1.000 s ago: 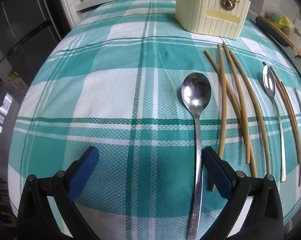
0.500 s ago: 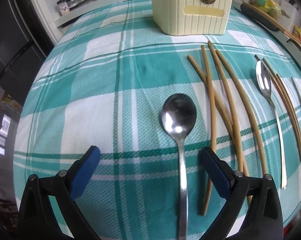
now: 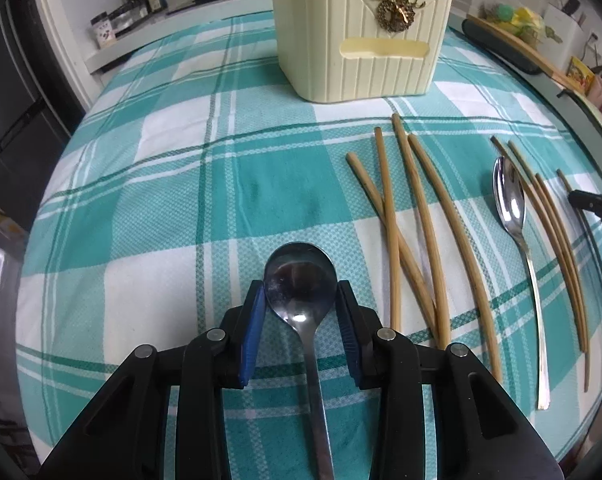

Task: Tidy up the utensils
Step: 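Close the left tool on the spoon while the right tool grasps one wooden chopstick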

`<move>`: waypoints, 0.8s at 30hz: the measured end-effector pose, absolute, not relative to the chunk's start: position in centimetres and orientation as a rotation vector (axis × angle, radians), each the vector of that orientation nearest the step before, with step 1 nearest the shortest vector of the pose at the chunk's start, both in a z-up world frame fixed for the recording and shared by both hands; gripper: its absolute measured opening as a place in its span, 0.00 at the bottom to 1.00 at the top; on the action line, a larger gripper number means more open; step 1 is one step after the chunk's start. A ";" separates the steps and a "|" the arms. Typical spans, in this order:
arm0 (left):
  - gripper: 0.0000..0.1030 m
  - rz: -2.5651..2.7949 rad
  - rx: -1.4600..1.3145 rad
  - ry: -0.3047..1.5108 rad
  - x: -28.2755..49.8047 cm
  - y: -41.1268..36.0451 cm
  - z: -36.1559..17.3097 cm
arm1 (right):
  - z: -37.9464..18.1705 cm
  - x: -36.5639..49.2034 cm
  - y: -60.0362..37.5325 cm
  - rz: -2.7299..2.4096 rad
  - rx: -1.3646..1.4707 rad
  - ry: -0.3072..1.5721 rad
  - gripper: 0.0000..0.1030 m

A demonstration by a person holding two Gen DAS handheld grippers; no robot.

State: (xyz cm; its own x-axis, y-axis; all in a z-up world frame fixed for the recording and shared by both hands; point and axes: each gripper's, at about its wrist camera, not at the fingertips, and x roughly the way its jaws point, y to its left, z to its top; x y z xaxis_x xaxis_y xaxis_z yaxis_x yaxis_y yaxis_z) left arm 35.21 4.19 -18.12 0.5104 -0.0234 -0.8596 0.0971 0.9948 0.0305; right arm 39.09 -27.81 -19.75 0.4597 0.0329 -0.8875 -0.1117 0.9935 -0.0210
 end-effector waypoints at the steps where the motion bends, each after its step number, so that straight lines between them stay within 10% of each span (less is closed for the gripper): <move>1: 0.34 -0.077 0.068 1.016 34.9 4.5 -17.5 | -19.7 39.2 -27.9 0.091 -0.064 1.092 0.07; 24: 0.34 -0.124 -0.071 0.629 26.9 8.0 -3.2 | -2.2 28.3 -25.4 0.271 0.021 0.643 0.07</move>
State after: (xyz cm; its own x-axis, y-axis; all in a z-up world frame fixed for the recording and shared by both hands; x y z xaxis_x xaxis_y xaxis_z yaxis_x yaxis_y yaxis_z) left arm 26.89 8.03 -3.23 0.8014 -0.1372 -0.5821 0.0937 0.9901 -0.1043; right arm 28.28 -25.36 -2.15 0.7661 0.2559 -0.5896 -0.2427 0.9646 0.1033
